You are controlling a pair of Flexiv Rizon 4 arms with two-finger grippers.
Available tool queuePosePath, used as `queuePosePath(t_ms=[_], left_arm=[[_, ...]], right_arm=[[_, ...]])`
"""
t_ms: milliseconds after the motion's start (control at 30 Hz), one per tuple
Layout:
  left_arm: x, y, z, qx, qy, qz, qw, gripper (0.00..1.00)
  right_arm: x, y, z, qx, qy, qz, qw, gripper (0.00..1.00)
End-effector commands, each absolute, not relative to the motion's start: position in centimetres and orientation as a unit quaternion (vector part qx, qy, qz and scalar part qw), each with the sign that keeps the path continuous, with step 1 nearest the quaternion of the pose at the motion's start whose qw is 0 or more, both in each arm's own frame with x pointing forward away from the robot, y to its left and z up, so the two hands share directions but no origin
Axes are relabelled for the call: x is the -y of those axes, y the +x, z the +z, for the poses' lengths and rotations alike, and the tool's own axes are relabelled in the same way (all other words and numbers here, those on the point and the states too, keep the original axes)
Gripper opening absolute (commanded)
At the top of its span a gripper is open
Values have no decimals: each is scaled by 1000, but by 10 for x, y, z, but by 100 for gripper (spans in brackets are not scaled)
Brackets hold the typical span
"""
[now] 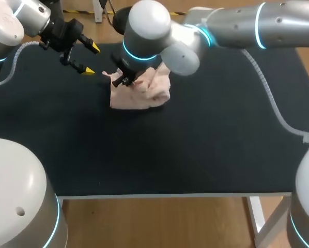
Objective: Fold the towel
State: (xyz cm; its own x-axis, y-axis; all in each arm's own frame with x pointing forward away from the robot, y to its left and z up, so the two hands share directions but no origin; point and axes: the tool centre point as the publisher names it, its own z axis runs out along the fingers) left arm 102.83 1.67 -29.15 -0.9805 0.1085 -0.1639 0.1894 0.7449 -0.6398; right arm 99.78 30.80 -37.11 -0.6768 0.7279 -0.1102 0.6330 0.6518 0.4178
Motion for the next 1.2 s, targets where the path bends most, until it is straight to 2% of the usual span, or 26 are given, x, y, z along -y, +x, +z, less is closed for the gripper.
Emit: queuePosePath(t_ms=[33, 433, 800, 1200], left_arm=[[-17, 1028, -292, -932, 81, -349, 60, 100], [-17, 1028, -292, -932, 81, -349, 60, 100], [-17, 1028, -292, -932, 81, -349, 60, 100], [-17, 1028, -292, -932, 81, -349, 60, 100]], right_arm=[[-310, 1003, -377, -901, 374, 184, 120, 100], [-305, 1000, -352, -889, 360, 257, 122, 100], [-255, 1011, -303, -842, 413, 299, 179, 100], [-220, 1010, -271, -767, 525, 335, 153, 100]])
